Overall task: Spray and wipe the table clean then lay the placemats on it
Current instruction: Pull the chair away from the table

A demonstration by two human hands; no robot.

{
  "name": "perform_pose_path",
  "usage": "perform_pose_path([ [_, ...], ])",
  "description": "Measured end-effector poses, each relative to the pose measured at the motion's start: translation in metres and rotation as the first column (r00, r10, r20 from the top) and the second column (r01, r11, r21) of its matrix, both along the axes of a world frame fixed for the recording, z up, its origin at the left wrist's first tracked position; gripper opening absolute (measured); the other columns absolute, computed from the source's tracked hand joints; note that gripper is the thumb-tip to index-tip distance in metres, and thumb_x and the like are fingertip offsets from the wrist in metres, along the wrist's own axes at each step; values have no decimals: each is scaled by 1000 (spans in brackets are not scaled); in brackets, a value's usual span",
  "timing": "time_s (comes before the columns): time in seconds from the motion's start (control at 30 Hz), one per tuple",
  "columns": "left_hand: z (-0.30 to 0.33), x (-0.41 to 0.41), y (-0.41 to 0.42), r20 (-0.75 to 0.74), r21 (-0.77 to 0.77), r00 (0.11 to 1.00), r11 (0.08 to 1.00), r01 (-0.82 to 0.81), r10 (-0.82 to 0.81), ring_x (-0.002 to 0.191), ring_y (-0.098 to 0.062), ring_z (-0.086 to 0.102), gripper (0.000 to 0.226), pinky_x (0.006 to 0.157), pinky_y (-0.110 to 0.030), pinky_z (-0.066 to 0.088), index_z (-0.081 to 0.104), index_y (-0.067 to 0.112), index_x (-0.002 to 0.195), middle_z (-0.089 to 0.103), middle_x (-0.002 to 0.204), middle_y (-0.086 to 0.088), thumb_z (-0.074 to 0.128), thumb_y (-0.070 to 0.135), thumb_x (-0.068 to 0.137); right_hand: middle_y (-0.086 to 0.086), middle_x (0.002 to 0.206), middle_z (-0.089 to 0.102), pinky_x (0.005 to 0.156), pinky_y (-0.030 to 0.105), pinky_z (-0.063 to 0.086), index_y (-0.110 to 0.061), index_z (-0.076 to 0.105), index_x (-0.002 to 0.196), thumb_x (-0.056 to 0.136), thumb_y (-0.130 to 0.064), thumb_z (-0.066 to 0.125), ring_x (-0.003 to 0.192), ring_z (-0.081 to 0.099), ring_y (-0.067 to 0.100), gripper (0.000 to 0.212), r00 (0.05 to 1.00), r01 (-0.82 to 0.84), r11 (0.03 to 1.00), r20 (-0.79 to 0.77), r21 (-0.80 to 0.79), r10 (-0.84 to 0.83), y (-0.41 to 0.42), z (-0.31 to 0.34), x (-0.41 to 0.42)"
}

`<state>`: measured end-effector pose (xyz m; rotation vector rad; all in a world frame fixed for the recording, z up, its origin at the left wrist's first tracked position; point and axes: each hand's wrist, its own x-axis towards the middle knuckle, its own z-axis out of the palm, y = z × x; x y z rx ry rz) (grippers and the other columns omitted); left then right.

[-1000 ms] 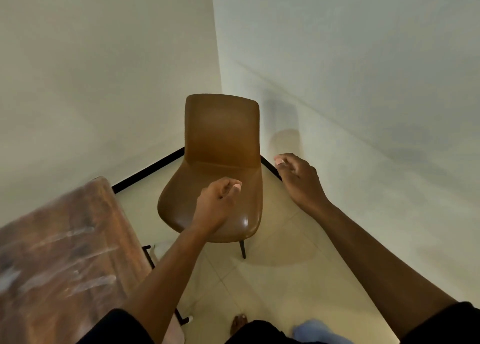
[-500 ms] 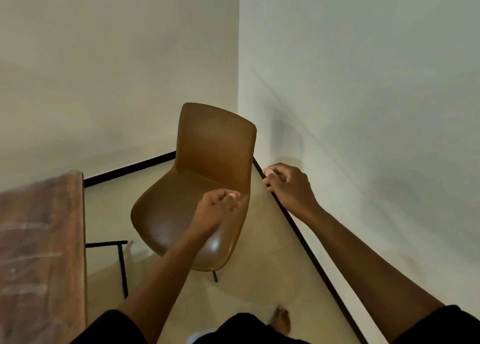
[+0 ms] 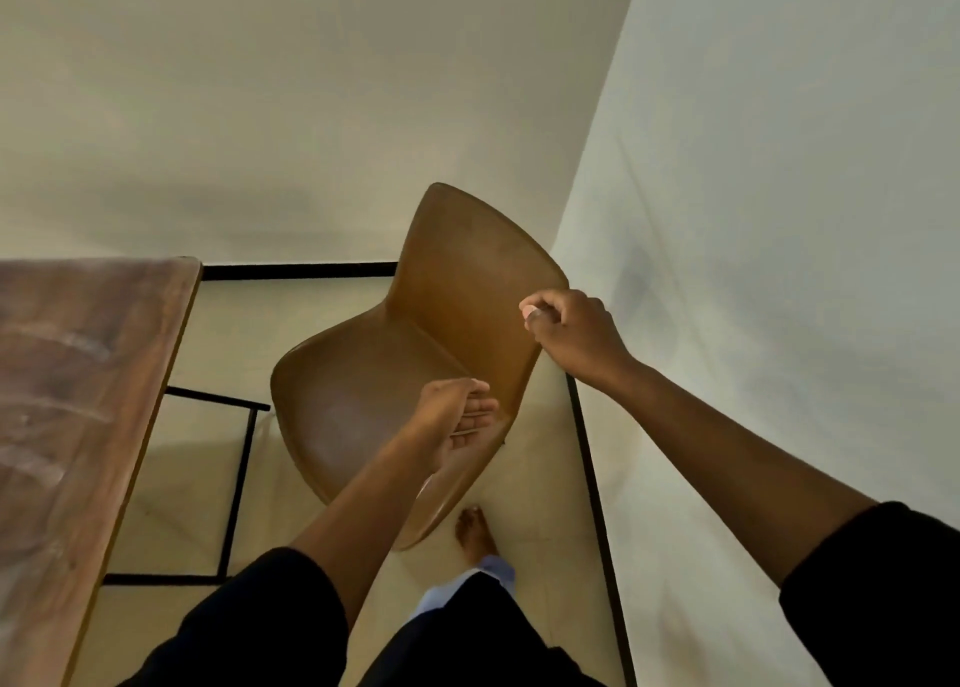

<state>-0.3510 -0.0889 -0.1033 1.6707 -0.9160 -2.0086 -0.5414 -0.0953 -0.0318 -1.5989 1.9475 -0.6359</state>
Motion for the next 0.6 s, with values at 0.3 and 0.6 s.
perform_pose_path([
  [0.3, -23, -43, -110, 18, 72, 998, 995, -68, 67, 111, -29, 73, 29, 90, -40, 58, 68, 9, 127, 77, 120, -12, 51, 25, 110, -1, 115, 73, 81, 26, 52, -20, 70, 122, 105, -29, 54, 94, 61, 9, 25, 979, -147, 988, -139, 44, 151, -125, -20, -24],
  [0.6, -77, -87, -197, 100, 92, 982, 981, -169, 159, 107, -27, 70, 34, 87, -42, 58, 64, 7, 130, 73, 122, -14, 55, 31, 108, 4, 106, 72, 77, 31, 54, -17, 69, 117, 102, -28, 54, 95, 66, 20, 24, 731, -554, 828, -428, 84, 532, -248, -76, -14],
])
